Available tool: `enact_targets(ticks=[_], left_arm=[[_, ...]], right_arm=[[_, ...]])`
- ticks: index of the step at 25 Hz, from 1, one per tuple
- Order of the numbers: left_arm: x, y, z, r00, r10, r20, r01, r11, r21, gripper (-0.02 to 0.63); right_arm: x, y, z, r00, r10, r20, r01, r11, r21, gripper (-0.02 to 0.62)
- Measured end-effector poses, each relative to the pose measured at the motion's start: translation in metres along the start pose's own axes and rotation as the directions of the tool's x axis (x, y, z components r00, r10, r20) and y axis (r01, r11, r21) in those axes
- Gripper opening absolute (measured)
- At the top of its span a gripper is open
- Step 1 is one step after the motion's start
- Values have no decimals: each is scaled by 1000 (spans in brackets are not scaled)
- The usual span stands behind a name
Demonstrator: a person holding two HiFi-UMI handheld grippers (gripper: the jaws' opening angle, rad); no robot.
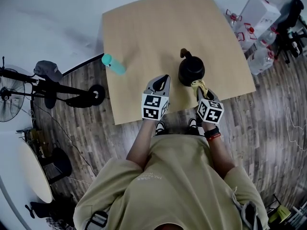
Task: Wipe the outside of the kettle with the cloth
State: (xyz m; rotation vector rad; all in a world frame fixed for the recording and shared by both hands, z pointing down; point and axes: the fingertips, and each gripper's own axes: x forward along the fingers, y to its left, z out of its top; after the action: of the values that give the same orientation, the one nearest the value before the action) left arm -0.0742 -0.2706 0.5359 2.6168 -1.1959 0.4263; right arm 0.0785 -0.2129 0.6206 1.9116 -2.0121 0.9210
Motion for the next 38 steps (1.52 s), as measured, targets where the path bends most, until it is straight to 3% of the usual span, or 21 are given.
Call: enact_targets(ticks=[8,16,27,38], left_arm=[[-17,31,-1,1000,2,6,-2,1000,6,25],[-32,52,0,1000,13,17,-13,1000,6,25],[-34,58,2,999,35,25,-35,999,-9,25],[-24,43,-1,999,46,15,-46,999,-14,25]], right_arm=[[26,76,-2,998,59,4,-58,998,-4,118],[65,120,8,999,42,-3,-42,998,-35,118],[93,115,9,998,-25,-54,24,999,-23,118],[87,105,6,997,2,-77,-1,1000,13,118]])
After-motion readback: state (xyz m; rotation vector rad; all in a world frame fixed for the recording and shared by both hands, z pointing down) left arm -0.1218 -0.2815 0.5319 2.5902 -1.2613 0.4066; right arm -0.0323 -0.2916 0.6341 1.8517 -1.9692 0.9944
